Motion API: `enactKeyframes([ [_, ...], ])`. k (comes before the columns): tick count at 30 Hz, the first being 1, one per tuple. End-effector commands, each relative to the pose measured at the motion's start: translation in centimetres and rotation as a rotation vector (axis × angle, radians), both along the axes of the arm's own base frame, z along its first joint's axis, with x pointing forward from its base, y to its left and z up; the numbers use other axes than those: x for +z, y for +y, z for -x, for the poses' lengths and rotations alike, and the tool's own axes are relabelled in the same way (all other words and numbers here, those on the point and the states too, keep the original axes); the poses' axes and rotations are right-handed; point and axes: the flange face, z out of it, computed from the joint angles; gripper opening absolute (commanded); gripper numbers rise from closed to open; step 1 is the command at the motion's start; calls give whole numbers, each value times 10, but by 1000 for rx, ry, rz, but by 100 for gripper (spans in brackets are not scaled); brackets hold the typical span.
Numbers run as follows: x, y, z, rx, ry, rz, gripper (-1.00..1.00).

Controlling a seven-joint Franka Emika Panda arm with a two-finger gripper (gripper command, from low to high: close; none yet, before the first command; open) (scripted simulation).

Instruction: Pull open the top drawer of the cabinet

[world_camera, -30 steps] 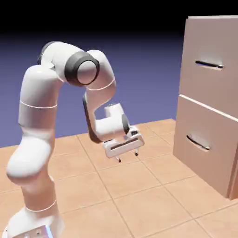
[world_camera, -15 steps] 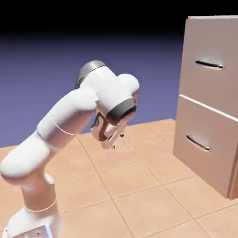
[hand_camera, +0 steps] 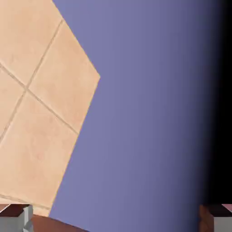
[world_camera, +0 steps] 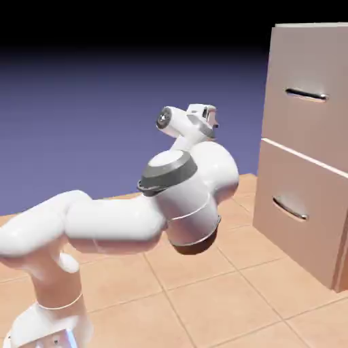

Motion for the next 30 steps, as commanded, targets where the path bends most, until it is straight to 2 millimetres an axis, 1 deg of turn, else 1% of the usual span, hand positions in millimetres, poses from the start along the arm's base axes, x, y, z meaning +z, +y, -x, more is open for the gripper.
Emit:
enactKeyframes([
  [1,16,-20,-9,-43,-43,-22,0],
  [3,46,-65,-26,-139,-126,-66,0],
  [6,84,-146,-45,-309,-237,-126,0],
  [7,93,-170,-49,-359,-264,-141,0],
  [8,93,-170,-49,-359,-264,-141,0],
  [13,93,-170,-95,-359,-264,-142,0],
  [14,93,-170,-99,-359,-264,-141,0],
  [15,93,-170,-99,-359,-264,-141,-100],
  [16,93,-170,-99,-359,-264,-141,-100],
  [23,93,-170,-33,-359,-264,-141,-100],
  [30,93,-170,43,-359,-264,-141,-100],
])
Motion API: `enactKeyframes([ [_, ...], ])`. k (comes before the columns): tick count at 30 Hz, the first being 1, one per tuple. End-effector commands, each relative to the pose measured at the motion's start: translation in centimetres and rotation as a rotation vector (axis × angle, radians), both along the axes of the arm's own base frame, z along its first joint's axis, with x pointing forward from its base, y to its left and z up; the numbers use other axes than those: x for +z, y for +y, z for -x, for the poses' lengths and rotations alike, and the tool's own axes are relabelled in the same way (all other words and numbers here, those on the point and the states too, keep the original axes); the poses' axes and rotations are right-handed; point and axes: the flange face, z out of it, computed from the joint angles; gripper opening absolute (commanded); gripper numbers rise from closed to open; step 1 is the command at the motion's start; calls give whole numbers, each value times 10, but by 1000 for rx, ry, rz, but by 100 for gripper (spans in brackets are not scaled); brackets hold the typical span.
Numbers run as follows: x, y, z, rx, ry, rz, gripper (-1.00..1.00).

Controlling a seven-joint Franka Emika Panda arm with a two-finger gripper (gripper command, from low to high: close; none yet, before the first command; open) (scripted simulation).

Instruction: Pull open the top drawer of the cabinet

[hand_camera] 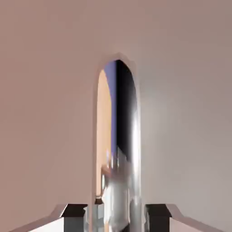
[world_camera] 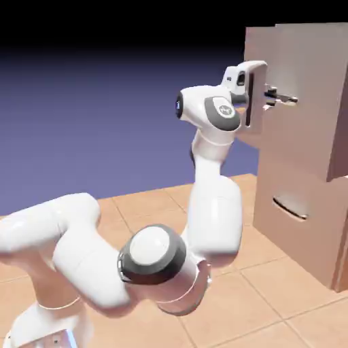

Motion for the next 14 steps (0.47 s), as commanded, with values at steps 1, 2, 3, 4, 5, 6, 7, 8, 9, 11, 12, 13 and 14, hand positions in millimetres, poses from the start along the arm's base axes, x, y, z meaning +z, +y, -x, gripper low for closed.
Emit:
enactKeyframes([
  [1,0,0,12,-1,-3,0,-100],
  [2,0,0,24,-1,-3,0,-100],
  [3,0,0,36,-1,-3,0,-100],
  [4,0,0,48,-1,-3,0,-100],
  [5,0,0,61,-1,-3,0,-100],
  [6,0,0,74,-1,-3,0,-100],
  [7,0,0,87,-1,-3,0,-100],
  [8,0,0,101,-1,-3,0,-100],
  [9,0,0,115,-1,-3,0,-100],
  [11,0,0,125,-1,-3,1,100],
  [12,0,0,125,-1,-3,1,100],
  [13,1,-1,141,0,-4,-2,100],
  [14,2,-1,157,0,-4,-2,100],
])
